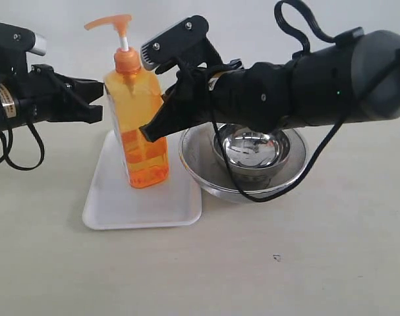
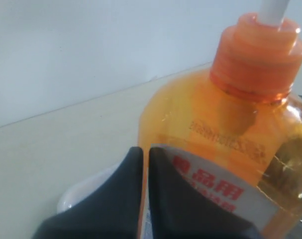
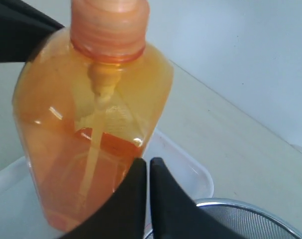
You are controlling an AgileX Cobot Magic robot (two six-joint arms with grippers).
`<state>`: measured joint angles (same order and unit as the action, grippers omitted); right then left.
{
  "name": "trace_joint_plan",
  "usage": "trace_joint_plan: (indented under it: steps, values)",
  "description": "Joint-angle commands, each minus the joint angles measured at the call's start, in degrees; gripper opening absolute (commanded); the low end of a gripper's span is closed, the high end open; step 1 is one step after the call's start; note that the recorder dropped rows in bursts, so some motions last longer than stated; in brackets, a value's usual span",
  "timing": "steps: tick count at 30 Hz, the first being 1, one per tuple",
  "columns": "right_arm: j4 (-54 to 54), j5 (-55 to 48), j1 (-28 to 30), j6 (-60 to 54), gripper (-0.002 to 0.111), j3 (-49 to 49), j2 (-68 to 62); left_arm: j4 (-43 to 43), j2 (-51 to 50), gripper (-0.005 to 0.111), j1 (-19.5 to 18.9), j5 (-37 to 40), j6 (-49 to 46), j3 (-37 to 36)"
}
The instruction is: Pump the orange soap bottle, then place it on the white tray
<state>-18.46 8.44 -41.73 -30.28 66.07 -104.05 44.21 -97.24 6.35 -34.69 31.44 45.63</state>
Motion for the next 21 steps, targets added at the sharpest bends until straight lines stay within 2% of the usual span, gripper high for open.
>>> trace_joint_plan:
  steps: [1,21]
  values:
    - [1.24,0.3,-1.39,0.21,0.001,0.35,-0.01,0.6,-2.14,0.005,-0.1,-0.67,1.4,0.36]
    - [1.24,0.18,-1.73,0.0,0.001,0.35,-0.01,2.48,-3.4,0.005,-0.1,-2.55,3.28,1.69]
